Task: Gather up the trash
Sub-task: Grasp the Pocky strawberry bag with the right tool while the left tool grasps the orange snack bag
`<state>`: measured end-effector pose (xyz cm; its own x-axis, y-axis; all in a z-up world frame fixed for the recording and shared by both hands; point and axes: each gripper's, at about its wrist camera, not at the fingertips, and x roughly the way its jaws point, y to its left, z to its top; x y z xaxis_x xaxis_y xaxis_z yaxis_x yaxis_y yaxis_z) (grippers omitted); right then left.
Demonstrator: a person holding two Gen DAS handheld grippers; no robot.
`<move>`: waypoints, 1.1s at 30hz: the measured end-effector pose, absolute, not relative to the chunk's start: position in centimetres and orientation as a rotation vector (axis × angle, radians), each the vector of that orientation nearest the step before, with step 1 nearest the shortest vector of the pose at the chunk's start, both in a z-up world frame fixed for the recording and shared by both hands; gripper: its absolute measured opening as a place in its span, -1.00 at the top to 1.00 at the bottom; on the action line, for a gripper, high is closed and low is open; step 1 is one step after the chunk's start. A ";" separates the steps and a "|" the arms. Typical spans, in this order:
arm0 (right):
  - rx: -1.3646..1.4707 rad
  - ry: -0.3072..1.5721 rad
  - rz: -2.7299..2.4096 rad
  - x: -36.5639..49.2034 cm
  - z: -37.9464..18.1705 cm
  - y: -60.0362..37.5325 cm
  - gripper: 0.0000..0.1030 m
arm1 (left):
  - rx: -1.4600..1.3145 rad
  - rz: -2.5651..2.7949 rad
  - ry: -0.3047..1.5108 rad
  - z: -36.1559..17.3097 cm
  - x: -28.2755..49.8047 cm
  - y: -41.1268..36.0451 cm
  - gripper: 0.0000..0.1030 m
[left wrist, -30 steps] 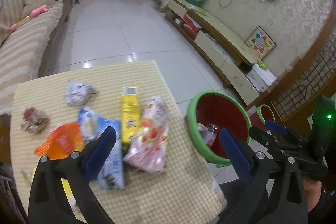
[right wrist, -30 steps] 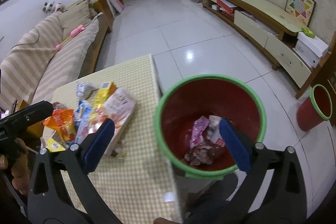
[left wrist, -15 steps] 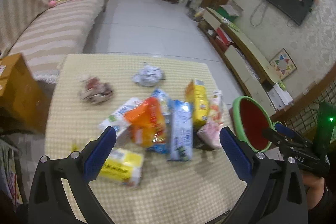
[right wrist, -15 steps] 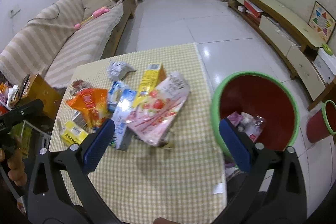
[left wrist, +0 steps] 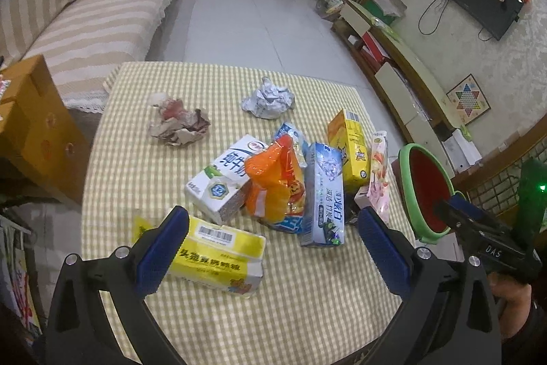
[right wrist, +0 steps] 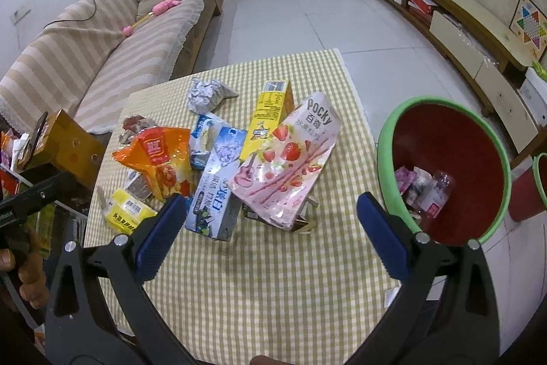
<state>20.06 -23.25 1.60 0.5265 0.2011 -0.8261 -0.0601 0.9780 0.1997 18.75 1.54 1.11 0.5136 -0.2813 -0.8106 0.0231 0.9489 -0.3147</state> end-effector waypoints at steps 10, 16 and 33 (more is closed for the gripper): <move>0.226 1.064 0.128 23.6 -1.2 -24.2 -0.90 | -0.269 -0.177 1.077 -2.1 22.1 0.4 -0.83; 0.277 1.110 0.122 25.9 -3.2 -24.1 -0.90 | -0.268 -0.171 1.103 -3.6 24.0 0.4 -0.83; 0.488 1.217 0.127 29.5 -8.4 -25.2 -0.71 | -0.284 -0.214 1.131 -5.7 26.6 -1.0 -0.25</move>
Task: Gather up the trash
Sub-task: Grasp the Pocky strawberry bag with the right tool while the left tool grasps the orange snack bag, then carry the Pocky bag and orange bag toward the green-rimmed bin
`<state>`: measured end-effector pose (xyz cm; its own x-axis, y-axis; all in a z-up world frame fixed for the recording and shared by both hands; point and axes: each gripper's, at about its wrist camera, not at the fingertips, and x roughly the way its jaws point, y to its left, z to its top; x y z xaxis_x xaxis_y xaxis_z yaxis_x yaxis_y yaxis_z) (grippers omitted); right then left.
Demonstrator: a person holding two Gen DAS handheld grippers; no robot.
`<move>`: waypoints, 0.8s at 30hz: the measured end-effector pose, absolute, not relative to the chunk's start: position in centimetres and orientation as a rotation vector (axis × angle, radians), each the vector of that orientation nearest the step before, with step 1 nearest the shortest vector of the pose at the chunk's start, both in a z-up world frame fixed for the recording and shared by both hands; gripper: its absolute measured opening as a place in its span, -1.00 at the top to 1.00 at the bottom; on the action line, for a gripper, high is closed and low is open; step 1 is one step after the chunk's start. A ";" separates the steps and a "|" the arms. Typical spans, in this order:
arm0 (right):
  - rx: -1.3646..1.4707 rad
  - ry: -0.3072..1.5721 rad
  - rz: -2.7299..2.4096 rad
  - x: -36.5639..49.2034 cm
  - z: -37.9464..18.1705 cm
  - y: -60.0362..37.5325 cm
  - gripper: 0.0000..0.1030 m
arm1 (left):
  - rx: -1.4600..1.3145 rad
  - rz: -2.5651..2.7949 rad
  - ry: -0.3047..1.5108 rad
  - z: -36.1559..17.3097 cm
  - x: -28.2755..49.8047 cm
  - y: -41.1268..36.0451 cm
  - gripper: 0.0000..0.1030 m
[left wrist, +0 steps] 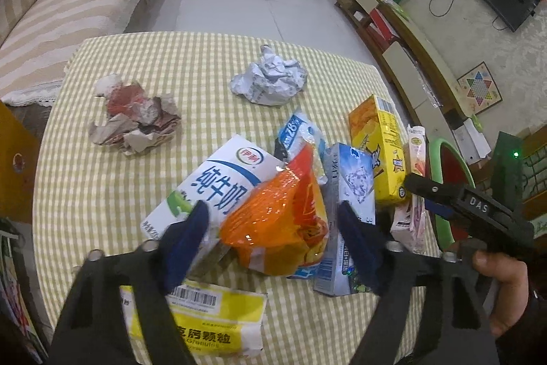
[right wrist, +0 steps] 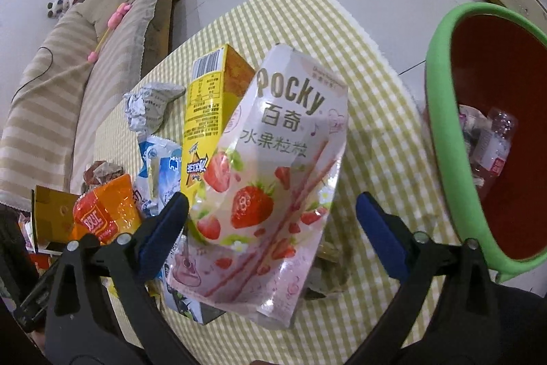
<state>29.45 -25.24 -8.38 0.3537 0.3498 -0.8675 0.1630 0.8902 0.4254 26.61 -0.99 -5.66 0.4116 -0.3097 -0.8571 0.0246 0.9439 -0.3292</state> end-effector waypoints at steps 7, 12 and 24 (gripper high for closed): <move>0.439 1.202 0.151 29.2 -7.5 -24.5 -0.57 | -0.270 -0.240 1.126 -5.6 26.4 -1.5 0.26; 0.425 1.179 0.153 28.5 -6.4 -24.8 -0.56 | -0.270 -0.259 1.090 -4.4 25.7 -1.4 0.34; 0.395 1.093 0.196 26.3 -2.0 -25.0 -0.56 | -0.272 -0.252 1.001 -0.1 23.5 -0.7 0.35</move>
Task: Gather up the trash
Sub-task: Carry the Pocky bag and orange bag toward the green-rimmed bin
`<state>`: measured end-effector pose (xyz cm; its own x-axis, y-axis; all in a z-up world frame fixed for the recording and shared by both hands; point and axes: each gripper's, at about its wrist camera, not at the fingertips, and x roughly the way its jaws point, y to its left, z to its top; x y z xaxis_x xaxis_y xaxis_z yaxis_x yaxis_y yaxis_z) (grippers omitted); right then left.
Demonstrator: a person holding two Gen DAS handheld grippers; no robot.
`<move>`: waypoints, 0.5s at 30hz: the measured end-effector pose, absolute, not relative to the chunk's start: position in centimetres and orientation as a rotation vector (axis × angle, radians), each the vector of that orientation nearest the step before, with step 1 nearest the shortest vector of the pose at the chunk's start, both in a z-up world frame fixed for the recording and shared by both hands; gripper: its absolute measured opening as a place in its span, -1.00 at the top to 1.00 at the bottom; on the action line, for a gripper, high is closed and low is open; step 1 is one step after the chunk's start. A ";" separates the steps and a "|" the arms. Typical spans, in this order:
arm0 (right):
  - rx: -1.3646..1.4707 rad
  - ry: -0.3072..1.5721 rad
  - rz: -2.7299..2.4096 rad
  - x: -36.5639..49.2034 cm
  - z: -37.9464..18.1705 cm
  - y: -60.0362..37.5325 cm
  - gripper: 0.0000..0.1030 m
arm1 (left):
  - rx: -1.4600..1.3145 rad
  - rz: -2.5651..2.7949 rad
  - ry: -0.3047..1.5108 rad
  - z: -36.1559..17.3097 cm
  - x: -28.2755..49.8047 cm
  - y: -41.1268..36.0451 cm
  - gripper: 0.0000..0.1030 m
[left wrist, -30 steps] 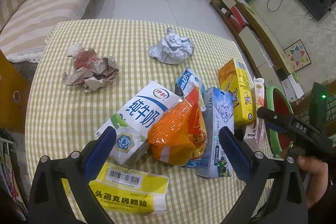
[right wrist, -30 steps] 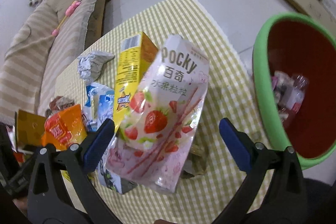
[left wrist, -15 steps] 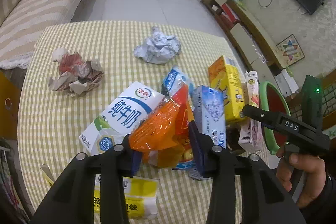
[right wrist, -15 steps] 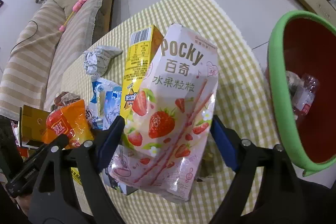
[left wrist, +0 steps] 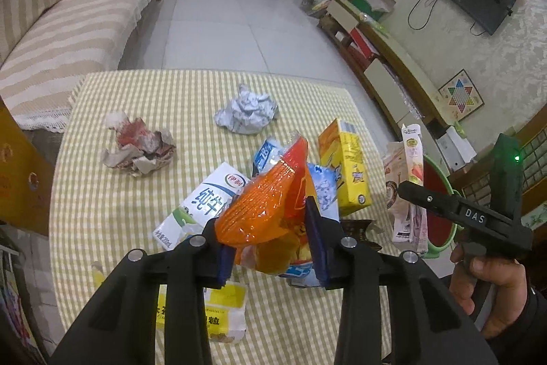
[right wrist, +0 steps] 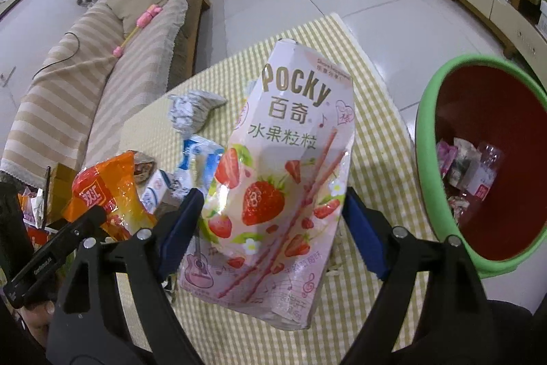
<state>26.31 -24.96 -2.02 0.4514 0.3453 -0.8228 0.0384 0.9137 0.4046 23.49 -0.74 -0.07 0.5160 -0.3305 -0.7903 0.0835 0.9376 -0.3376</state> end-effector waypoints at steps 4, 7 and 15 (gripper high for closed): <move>0.386 1.070 0.215 25.5 -0.7 -24.8 -0.56 | -0.265 -0.244 0.980 1.2 22.7 -0.8 0.35; 0.383 1.059 0.224 25.0 -0.1 -24.6 -0.56 | -0.258 -0.240 0.965 2.3 22.1 -0.8 0.35; 0.375 1.028 0.236 23.9 1.5 -25.1 -0.56 | -0.242 -0.254 0.932 4.4 21.3 -1.8 0.35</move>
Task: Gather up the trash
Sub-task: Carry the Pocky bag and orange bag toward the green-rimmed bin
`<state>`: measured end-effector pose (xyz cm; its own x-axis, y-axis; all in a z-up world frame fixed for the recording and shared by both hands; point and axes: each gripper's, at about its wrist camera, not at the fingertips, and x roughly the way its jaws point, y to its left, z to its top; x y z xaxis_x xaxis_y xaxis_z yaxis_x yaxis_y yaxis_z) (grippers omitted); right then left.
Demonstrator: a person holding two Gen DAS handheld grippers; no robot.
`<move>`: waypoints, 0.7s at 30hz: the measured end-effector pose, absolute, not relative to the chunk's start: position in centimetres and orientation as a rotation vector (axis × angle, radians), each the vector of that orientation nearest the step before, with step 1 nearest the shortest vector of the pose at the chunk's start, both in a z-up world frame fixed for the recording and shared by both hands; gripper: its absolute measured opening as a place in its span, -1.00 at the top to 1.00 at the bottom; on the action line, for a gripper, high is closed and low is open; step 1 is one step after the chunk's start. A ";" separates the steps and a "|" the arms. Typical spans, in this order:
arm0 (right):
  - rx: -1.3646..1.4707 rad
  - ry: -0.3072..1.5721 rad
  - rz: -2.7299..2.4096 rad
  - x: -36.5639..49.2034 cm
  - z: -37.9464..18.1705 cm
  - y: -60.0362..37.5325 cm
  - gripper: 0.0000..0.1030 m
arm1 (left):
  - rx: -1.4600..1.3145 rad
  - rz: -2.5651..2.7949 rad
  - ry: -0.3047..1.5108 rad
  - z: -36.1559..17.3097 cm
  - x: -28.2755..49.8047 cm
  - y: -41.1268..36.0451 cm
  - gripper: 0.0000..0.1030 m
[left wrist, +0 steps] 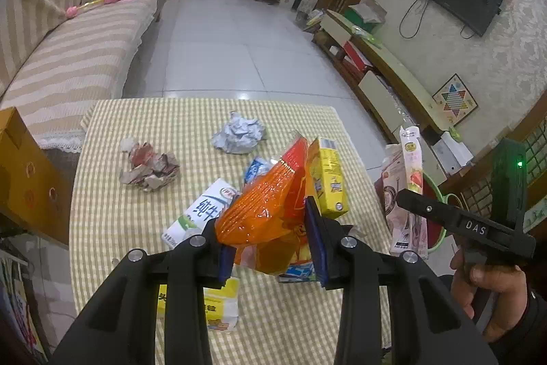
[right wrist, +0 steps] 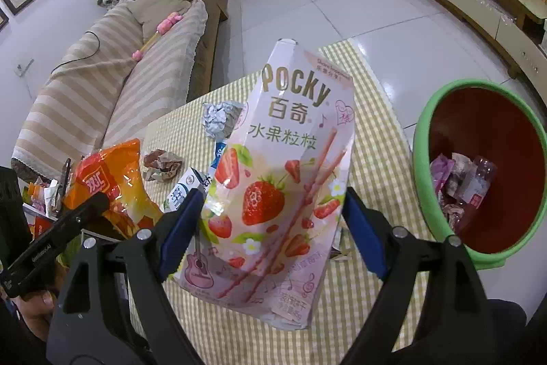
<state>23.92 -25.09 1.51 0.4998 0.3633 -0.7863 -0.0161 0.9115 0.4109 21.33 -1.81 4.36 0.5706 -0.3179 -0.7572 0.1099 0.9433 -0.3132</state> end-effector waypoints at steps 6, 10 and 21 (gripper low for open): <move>0.381 1.005 0.220 23.3 2.4 -26.7 -0.56 | -0.230 -0.274 0.923 5.2 21.4 -3.6 0.35; 0.396 0.993 0.198 23.0 2.6 -28.4 -0.56 | -0.219 -0.300 0.920 5.6 21.7 -5.2 0.35; 0.462 0.949 0.107 22.1 3.1 -35.5 -0.56 | -0.168 -0.399 0.919 6.7 23.7 -12.1 0.35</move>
